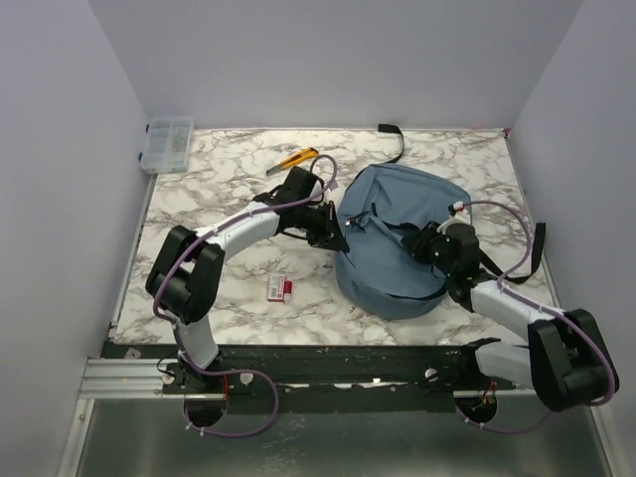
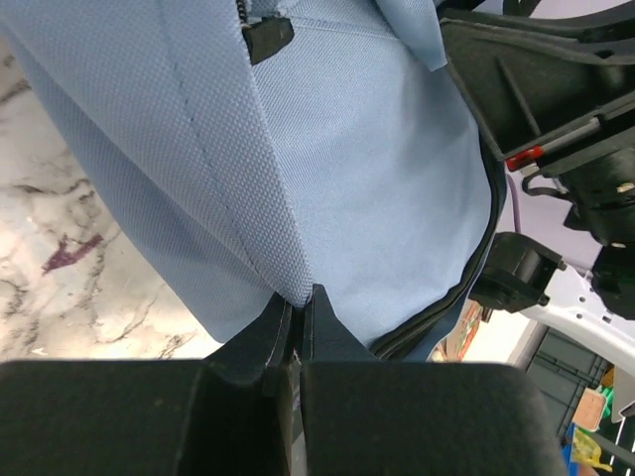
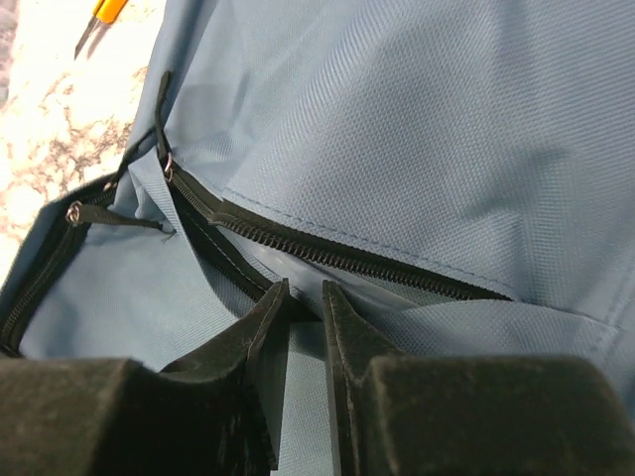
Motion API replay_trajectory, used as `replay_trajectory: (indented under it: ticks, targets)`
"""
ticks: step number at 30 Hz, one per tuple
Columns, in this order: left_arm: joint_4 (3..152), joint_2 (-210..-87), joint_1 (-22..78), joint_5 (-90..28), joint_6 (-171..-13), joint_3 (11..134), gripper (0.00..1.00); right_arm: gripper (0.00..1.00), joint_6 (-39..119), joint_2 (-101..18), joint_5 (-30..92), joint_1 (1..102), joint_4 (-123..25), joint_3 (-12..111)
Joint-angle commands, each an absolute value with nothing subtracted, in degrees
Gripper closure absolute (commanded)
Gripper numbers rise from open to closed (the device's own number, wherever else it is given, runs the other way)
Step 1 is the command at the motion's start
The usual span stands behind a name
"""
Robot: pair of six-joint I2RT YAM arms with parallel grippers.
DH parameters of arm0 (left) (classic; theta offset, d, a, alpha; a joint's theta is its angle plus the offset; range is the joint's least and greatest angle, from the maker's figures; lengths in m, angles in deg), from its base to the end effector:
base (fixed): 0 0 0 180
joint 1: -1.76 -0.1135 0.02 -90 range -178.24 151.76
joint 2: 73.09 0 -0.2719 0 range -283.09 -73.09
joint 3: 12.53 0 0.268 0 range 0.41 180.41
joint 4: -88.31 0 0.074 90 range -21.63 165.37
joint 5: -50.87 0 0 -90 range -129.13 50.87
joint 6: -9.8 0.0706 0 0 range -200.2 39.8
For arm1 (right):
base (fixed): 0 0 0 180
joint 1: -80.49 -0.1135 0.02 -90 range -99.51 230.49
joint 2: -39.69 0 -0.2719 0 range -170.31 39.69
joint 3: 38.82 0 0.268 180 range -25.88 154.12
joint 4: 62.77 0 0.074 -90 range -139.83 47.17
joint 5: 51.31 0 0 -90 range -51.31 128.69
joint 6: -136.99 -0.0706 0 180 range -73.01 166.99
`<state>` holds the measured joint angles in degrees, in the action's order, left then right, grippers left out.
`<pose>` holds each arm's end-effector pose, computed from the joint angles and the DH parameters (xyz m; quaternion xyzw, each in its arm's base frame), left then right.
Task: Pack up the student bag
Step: Unzip the student bag at the center of the board, then pick up the stationery from the center of the board.
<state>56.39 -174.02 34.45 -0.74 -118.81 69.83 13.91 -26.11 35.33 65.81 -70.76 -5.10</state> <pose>0.3196 -0.2572 0.1953 0.0651 0.8934 -0.4375 0.0790 0.2577 0.0718 0.1602 0.1184 0.8305 0.2426 0.4872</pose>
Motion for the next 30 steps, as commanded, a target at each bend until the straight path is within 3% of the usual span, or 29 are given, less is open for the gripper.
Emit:
replay_trajectory:
  ticks: [1,5,10,15,25,30]
  targets:
    - [53.2,-176.3,31.7,-1.1,-115.5,76.3,0.95,0.76,7.3,-34.8,31.2,64.9,-79.5,-6.9]
    - [51.2,-175.7,31.5,-1.2,-112.5,78.7,0.75,0.74,5.1,-37.4,29.8,62.9,-80.4,-5.6]
    - [49.1,-169.1,31.5,-4.1,-107.6,75.7,0.47,0.61,13.9,-31.8,35.6,62.9,-60.2,5.0]
    - [47.7,-158.9,31.4,-8.7,-104.3,68.8,0.32,0.52,21.1,-29.0,37.4,62.9,-45.9,12.2]
    - [46.0,-146.5,31.3,-18.0,-106.6,55.2,0.19,0.46,24.6,-23.6,36.1,62.9,-38.1,17.0]
    - [46.0,-146.8,32.6,-23.1,-110.9,49.6,0.41,0.46,24.1,-22.4,34.6,63.0,-37.1,16.8]
